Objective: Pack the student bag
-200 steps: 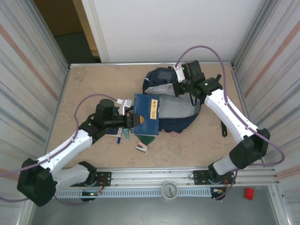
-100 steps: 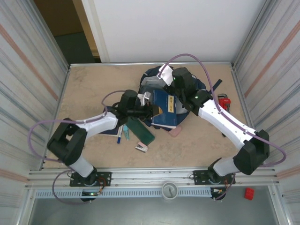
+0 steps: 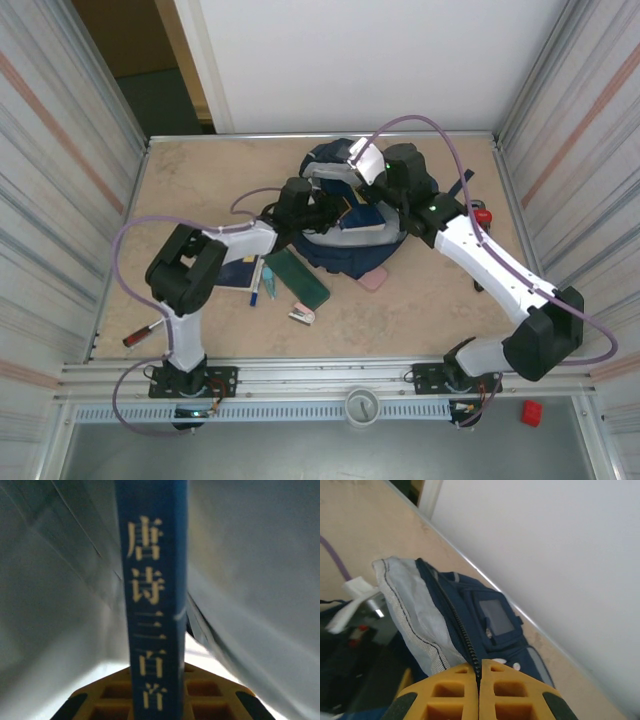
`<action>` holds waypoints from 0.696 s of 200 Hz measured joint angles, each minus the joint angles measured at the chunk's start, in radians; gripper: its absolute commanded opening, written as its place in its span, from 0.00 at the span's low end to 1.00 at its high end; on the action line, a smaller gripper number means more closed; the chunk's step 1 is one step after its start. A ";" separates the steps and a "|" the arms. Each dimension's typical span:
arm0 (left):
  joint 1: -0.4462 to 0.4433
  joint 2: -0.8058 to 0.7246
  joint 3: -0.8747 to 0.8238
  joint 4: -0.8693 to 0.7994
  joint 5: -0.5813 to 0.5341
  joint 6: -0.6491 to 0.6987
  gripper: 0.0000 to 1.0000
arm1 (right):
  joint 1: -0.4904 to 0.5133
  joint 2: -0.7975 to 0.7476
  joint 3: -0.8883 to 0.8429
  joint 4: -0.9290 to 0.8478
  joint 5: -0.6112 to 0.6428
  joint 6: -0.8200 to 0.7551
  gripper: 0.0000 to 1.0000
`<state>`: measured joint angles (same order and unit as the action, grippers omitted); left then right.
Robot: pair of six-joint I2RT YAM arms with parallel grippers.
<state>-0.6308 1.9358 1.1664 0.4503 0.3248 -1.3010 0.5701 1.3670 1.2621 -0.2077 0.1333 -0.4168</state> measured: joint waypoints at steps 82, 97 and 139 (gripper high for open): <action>-0.036 0.213 0.187 0.019 -0.140 0.028 0.52 | -0.077 -0.031 -0.079 -0.019 -0.124 0.169 0.00; -0.036 0.153 0.109 0.022 -0.111 0.063 0.58 | -0.106 -0.047 -0.101 -0.029 -0.135 0.223 0.00; -0.016 -0.172 -0.170 0.027 -0.006 0.182 0.65 | -0.184 -0.108 -0.166 -0.055 -0.175 0.397 0.00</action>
<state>-0.6468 1.7634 0.9966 0.4774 0.3187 -1.1187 0.3859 1.2587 1.0962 -0.2623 -0.0418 -0.0196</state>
